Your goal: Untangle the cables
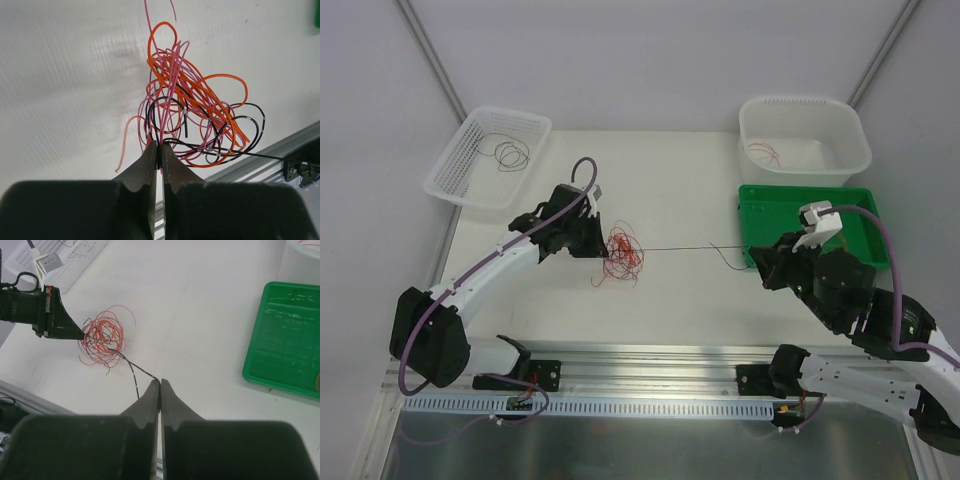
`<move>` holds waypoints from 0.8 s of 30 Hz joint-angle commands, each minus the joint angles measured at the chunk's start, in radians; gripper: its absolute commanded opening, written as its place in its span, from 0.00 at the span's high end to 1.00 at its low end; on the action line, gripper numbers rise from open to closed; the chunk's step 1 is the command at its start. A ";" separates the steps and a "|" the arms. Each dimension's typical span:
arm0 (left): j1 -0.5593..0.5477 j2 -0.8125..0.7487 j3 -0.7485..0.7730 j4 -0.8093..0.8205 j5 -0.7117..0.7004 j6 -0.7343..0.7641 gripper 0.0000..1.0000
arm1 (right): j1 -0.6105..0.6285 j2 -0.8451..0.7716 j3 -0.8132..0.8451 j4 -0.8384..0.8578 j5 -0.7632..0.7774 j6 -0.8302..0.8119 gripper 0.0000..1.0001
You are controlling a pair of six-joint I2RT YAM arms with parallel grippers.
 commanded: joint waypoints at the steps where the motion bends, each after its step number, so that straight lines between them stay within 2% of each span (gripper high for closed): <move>1: 0.075 -0.001 -0.012 -0.116 -0.153 0.018 1.00 | -0.011 -0.061 0.087 -0.005 0.095 -0.072 0.99; 3: 0.084 -0.009 -0.007 -0.115 -0.147 0.016 1.00 | -0.011 -0.048 0.061 0.003 0.018 -0.082 0.99; 7: 0.085 -0.019 -0.007 -0.072 0.015 0.062 1.00 | -0.011 0.071 -0.017 -0.005 -0.103 -0.050 0.97; 9: 0.085 -0.015 -0.021 -0.046 0.147 0.068 1.00 | -0.010 0.151 -0.077 0.058 -0.167 -0.022 0.93; 10: 0.084 -0.015 -0.024 -0.026 0.182 0.071 1.00 | -0.011 0.175 -0.138 0.088 -0.186 -0.010 0.88; 11: 0.085 -0.012 -0.029 -0.018 0.242 0.071 1.00 | -0.011 0.209 -0.166 0.142 -0.219 0.001 0.65; 14: 0.084 0.002 -0.032 -0.001 0.299 0.076 1.00 | -0.010 0.344 -0.201 0.220 -0.290 0.026 0.36; 17: 0.084 0.011 -0.035 0.008 0.348 0.070 1.00 | -0.005 0.435 -0.221 0.347 -0.356 0.029 0.27; 24: 0.085 0.019 -0.043 0.025 0.387 0.050 1.00 | -0.007 0.596 -0.249 0.677 -0.450 0.035 0.26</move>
